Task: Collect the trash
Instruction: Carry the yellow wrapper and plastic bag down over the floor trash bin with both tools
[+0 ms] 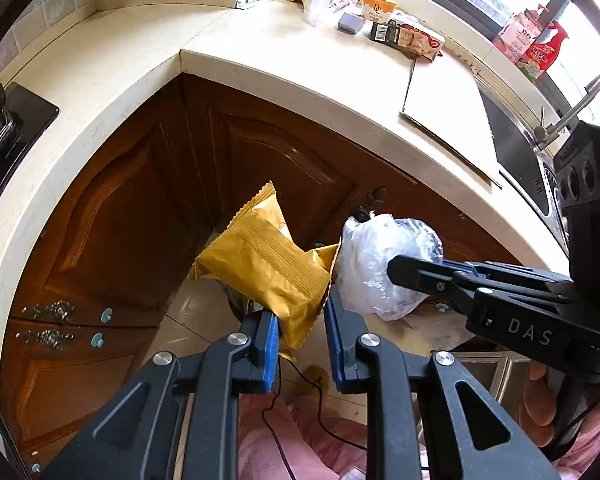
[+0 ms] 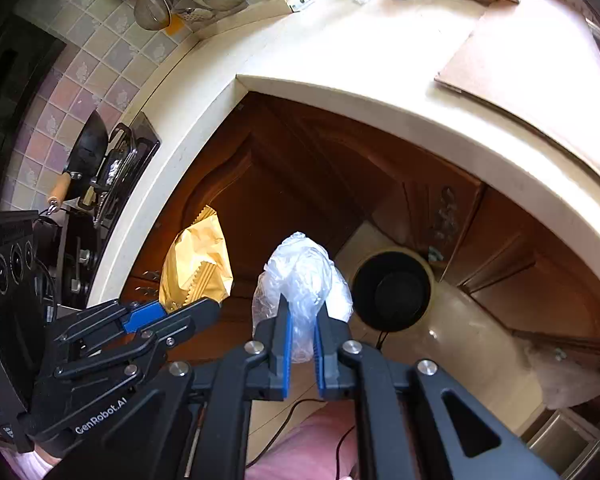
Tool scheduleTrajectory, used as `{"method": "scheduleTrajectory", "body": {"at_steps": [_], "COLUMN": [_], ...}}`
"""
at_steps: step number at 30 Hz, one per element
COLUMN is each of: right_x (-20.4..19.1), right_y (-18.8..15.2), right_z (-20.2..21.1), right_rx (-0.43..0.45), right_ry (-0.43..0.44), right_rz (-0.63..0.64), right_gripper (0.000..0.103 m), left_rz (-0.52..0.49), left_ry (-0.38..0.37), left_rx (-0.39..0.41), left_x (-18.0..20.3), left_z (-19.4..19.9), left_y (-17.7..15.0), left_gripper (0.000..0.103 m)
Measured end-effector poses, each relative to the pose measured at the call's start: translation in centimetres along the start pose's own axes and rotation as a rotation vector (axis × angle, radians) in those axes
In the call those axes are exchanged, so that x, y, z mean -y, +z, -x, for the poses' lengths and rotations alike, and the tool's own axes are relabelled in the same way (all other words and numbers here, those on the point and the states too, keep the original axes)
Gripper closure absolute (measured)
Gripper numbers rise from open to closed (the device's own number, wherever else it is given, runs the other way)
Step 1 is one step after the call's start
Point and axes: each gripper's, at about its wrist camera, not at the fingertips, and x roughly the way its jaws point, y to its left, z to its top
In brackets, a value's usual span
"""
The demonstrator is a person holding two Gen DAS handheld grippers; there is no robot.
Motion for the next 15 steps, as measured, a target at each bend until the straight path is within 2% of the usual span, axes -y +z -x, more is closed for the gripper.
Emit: {"method": "scheduleTrajectory", "body": {"at_steps": [15], "right_x": [-0.7], "right_y": [-0.7], "right_z": [1.7], "right_rx": [-0.007], "right_ry": [0.069], "right_rz": [-0.015], "right_gripper": [0.094], "left_rz": [-0.033], "left_ry": [-0.012], "left_rx": [-0.016], "left_x": [1.1], "left_z": [2.1], "left_y": [-0.6], "left_gripper": [0.084]}}
